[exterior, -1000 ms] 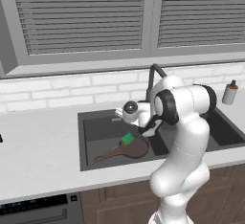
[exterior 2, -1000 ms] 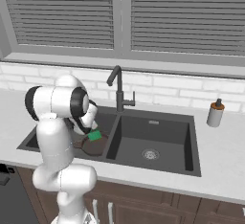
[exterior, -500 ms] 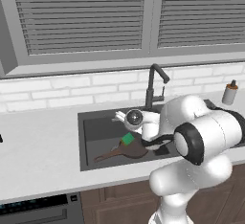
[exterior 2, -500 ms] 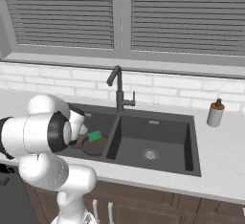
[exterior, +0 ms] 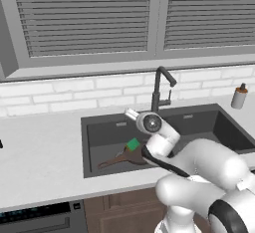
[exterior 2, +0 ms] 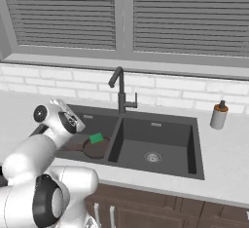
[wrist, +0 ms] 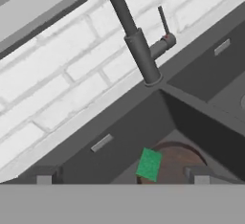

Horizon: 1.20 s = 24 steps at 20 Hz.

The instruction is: Pick the pan and sponge and place them into the sink. Then turn on the water.

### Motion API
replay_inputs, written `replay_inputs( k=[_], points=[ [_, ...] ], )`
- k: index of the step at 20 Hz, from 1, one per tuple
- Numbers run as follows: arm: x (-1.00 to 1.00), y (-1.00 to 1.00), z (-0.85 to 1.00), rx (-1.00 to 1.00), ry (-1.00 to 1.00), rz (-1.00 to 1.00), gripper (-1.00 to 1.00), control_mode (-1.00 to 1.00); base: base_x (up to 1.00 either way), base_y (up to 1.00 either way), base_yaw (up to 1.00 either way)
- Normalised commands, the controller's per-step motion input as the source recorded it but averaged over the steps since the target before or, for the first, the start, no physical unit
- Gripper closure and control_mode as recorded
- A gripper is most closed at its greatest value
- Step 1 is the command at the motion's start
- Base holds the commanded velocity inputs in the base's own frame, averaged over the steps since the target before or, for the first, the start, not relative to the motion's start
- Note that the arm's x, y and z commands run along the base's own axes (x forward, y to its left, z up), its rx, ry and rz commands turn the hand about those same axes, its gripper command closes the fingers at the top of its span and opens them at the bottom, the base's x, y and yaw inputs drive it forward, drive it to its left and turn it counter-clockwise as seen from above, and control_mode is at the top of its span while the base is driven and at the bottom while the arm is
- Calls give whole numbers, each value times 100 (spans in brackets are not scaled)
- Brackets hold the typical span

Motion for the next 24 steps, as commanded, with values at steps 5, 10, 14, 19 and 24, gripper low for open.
replay_inputs(
  k=[5, 10, 14, 19, 24],
  points=[
    [-34, 0, 92, 0, 0, 0, -100, -100, 0, 0, 0],
    [-67, -11, 50, 15, -1, 0, -100, -100, 0, 0, 0],
    [-72, -35, 11, 29, -7, 0, -100, -100, 0, 0, 0],
    [-29, -33, 2, 35, -8, -7, -100, -100, 0, 0, 0],
    [-15, -48, 4, 34, -11, -10, -100, -100, 0, 0, 0]
  ],
)
